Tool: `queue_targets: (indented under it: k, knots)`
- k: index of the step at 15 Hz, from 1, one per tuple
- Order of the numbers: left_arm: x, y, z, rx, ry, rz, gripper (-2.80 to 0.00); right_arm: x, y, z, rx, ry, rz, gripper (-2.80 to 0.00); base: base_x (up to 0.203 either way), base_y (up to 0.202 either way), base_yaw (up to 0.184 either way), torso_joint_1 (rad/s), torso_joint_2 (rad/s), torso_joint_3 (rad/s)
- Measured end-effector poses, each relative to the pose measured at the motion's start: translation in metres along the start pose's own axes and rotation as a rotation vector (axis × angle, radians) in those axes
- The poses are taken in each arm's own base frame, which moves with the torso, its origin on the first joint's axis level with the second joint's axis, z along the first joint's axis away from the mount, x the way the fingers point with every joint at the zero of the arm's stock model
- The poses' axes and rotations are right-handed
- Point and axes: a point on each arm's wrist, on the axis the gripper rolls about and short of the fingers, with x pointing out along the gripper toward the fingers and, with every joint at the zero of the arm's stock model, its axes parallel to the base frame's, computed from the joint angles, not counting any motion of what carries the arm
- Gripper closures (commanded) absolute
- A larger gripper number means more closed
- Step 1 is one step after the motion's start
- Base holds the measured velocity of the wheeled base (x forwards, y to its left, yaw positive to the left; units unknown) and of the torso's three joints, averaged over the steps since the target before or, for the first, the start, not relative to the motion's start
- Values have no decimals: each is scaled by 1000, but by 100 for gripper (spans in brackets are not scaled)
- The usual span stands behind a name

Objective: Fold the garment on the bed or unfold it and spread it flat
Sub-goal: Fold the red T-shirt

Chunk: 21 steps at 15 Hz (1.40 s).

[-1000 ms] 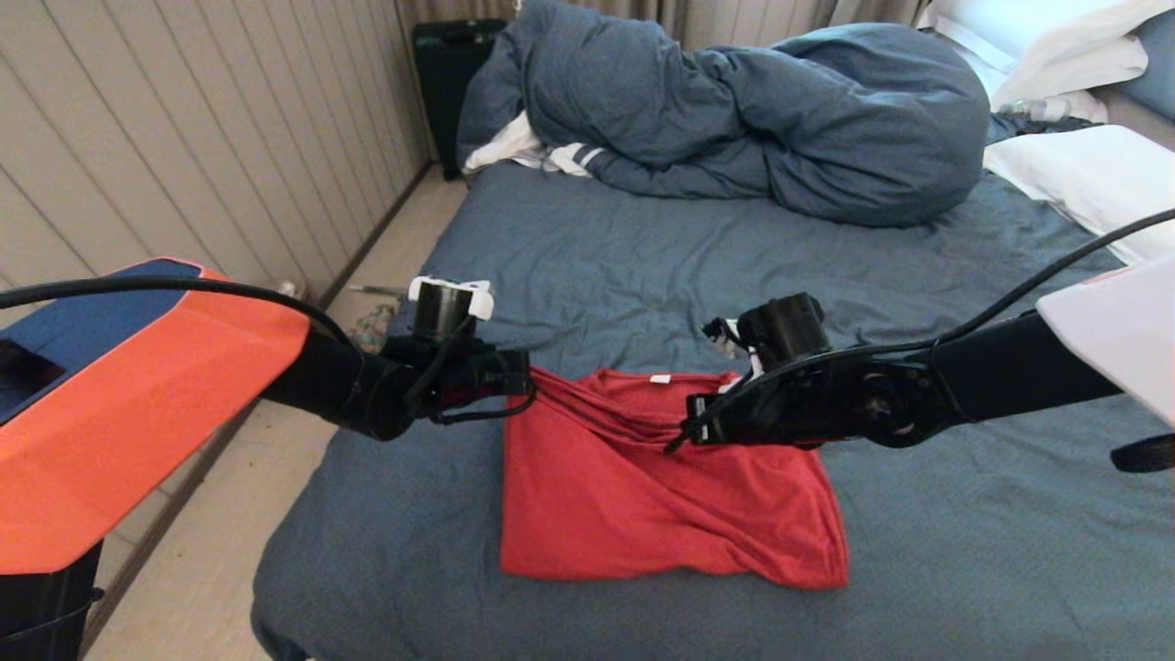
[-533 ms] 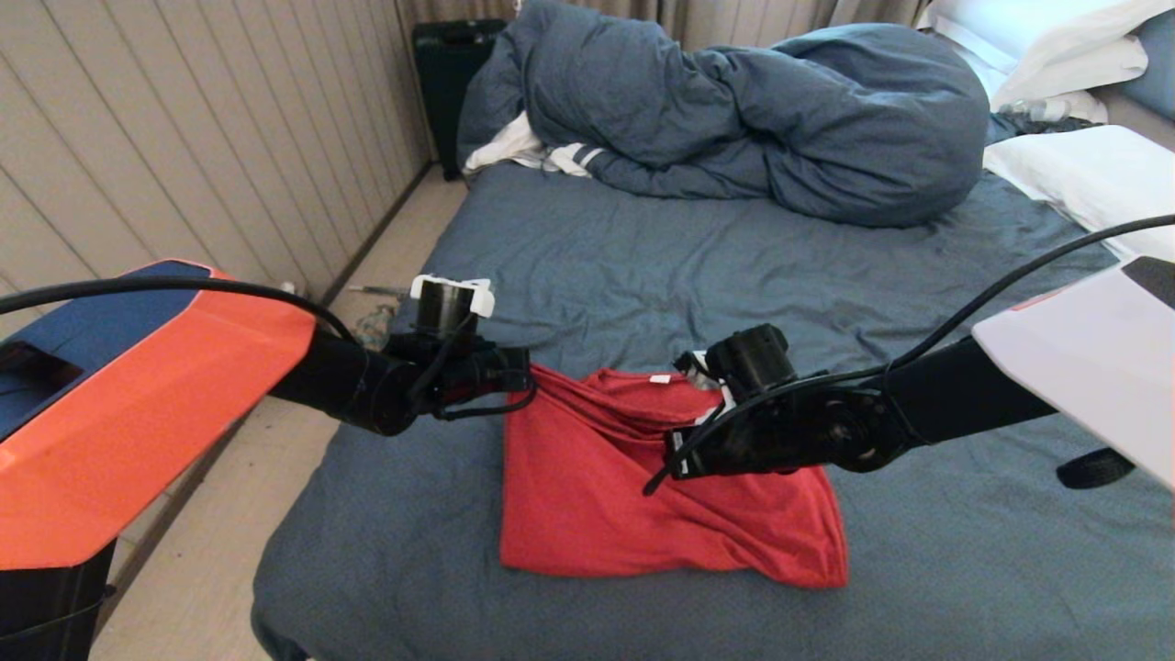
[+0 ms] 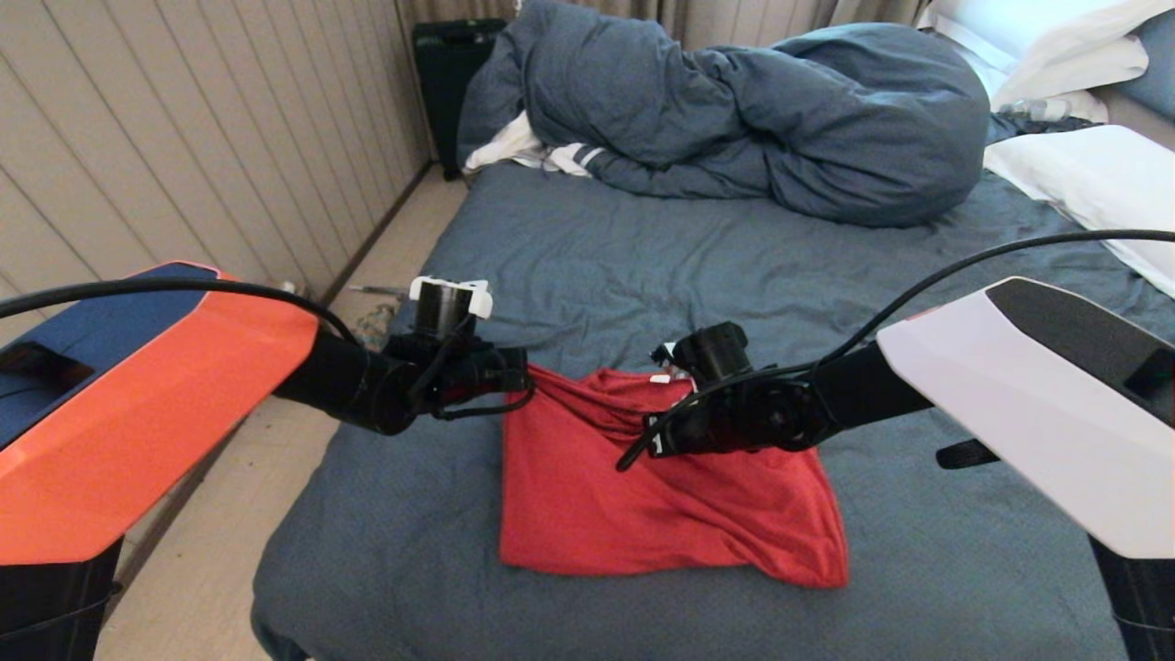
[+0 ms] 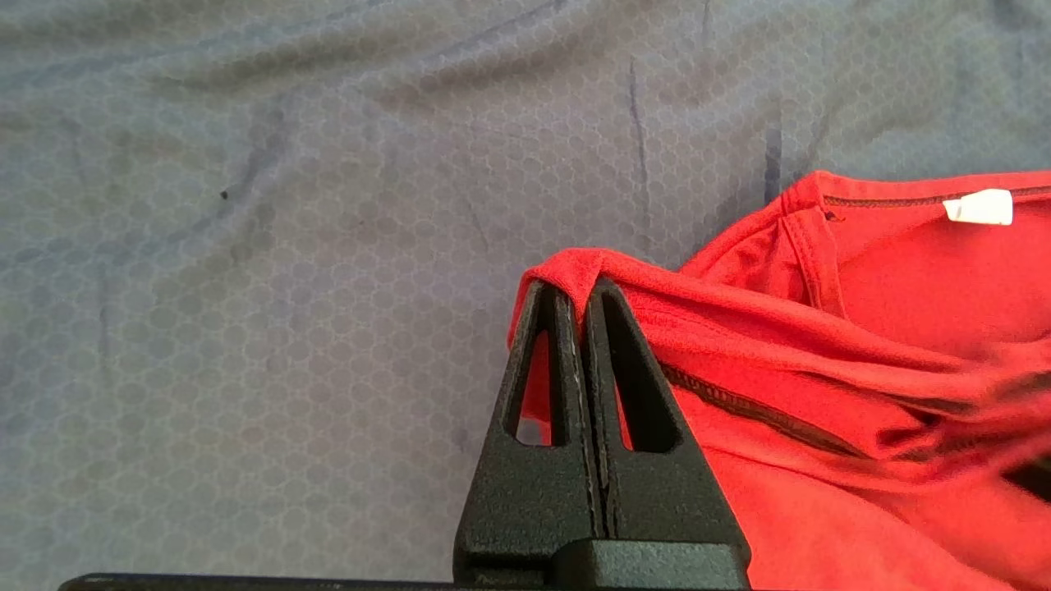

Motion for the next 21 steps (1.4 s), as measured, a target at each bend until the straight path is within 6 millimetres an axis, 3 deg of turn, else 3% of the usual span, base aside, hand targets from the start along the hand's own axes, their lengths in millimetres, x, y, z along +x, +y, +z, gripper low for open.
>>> queue_targets:
  k: [6, 11, 17, 19, 21]
  knots:
    - [4, 1, -6, 0, 11, 3, 0, 16, -9, 28, 23, -110, -86, 0, 0, 0, 0, 0, 0, 0]
    - [8, 2, -8, 1, 16, 4, 0, 32, -22, 33, 39, -127, -103, 0, 0, 0, 0, 0, 0, 0]
    - [9, 5, -13, 8, 30, 13, 0, 34, -22, 39, 39, -148, -102, 0, 0, 0, 0, 0, 0, 0]
    - [8, 5, -15, 9, 37, 15, -280, 34, -22, 39, 39, -148, -102, 0, 0, 0, 0, 0, 0, 0]
    - [7, 5, -13, 7, 33, 14, -280, 34, -22, 38, 38, -147, -101, 0, 0, 0, 0, 0, 0, 0]
